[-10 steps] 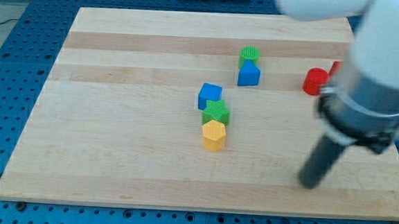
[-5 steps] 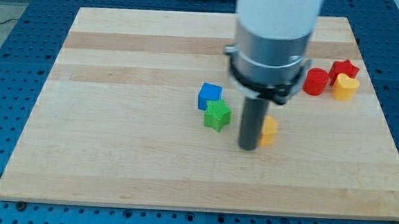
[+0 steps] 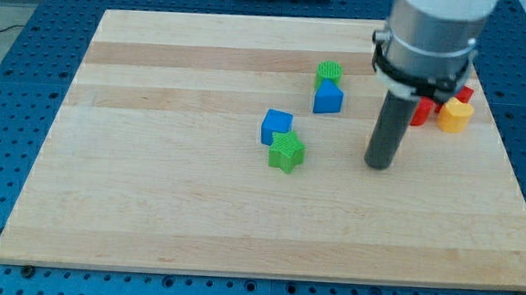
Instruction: Place the yellow hexagon to the bottom of the red circle
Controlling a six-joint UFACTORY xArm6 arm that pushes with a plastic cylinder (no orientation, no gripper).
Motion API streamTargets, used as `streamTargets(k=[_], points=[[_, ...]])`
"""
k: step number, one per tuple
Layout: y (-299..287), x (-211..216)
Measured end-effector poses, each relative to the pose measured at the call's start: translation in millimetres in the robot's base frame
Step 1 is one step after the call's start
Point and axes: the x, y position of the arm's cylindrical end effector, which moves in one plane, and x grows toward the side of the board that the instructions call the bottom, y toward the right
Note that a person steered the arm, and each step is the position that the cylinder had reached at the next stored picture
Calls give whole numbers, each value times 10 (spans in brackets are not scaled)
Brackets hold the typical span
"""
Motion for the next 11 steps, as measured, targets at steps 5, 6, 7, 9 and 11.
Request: streamTargets(k=[5, 6, 7, 9, 11], points=[[-609, -560], [-411, -560], [-170, -544], [81, -349], [173, -62]])
